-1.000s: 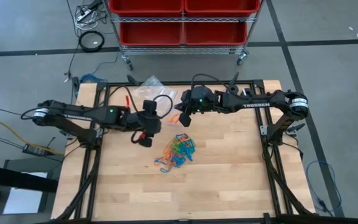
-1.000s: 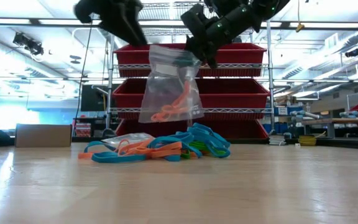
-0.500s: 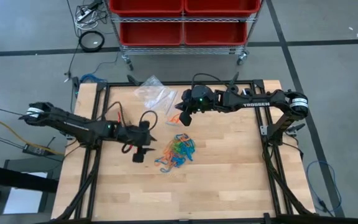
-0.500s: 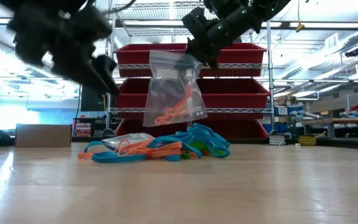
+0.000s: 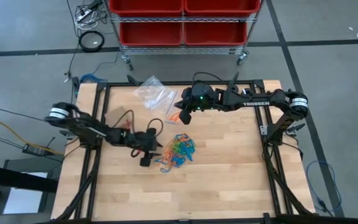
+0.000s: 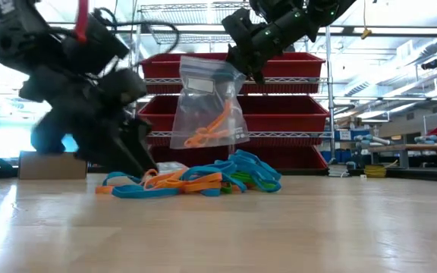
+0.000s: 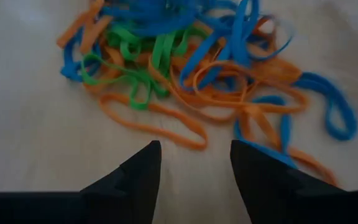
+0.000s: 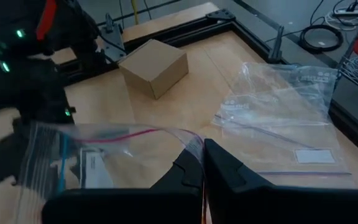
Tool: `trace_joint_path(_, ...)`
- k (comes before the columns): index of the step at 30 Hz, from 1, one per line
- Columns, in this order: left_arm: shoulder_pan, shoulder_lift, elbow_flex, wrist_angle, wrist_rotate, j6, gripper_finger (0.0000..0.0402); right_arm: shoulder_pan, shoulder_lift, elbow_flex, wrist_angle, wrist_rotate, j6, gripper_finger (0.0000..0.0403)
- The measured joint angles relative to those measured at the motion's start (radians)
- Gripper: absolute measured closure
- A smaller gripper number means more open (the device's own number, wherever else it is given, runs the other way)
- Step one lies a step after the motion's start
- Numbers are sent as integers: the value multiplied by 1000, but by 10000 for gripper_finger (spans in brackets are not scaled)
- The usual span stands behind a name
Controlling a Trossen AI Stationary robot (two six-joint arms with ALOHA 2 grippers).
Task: Sort rubber bands
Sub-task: Put the orange rubber band into the transparent zip bag
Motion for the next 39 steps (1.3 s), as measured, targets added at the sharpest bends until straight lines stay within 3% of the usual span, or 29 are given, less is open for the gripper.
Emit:
trace_joint_path(9, 37, 168, 89, 63, 44, -1, 214, 2, 0, 0, -4, -21, 0, 403)
trace_joint_path(12, 41, 186, 110, 37, 40, 5, 264, 2, 0, 0, -5, -22, 0, 403)
trace_joint_path(16, 52, 187, 115, -8, 54, 43, 378, 2, 0, 0, -7, -24, 0, 403)
trace_joint_path(19, 54, 174, 116, -41, 56, 65, 393, 5, 0, 0, -6, -26, -1, 403)
trace_joint_path(24, 55, 74, 109, -169, 49, 73, 397, 9, 0, 0, -8, -26, -2, 403)
trace_joint_path(28, 54, -75, 114, -387, 15, 82, 399, 10, 0, 0, -10, -26, -2, 403)
trace_joint_path(34, 34, -297, 203, -612, -29, 125, 400, 10, 0, 0, -9, -25, -3, 403)
trace_joint_path(39, 6, -392, 315, -702, -34, 155, 400, 10, 0, 0, -6, -25, -3, 403)
